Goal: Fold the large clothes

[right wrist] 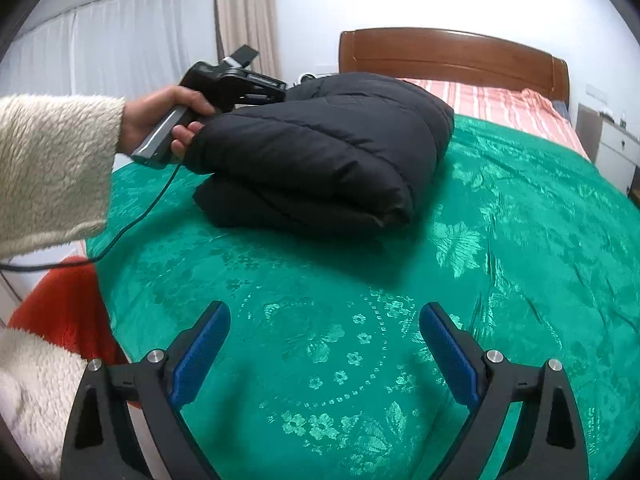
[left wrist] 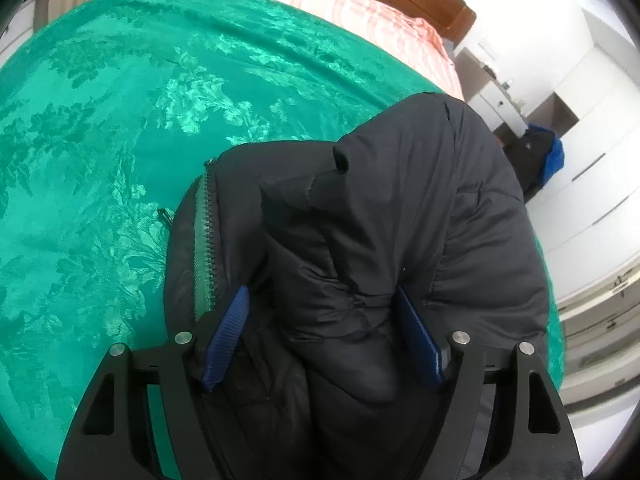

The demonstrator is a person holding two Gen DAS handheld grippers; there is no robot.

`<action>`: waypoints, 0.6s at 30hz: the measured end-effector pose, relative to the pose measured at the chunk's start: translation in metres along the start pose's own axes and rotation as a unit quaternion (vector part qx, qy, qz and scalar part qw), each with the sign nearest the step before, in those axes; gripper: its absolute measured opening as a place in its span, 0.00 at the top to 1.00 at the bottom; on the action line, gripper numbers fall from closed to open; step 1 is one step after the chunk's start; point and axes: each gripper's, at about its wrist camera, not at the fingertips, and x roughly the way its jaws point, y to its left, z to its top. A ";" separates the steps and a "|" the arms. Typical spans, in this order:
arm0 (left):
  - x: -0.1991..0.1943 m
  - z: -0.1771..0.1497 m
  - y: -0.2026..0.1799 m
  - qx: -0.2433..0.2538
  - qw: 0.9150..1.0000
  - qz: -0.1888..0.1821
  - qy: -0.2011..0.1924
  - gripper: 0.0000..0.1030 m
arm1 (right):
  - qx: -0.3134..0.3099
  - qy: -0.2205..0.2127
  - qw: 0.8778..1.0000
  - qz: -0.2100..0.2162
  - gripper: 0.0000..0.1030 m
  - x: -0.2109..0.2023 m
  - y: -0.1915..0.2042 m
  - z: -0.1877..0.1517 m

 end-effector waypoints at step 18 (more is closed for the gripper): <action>0.007 -0.006 0.015 -0.018 0.998 -0.052 -0.018 0.22 | 0.131 -0.096 0.987 0.021 0.06 0.054 -0.061 0.236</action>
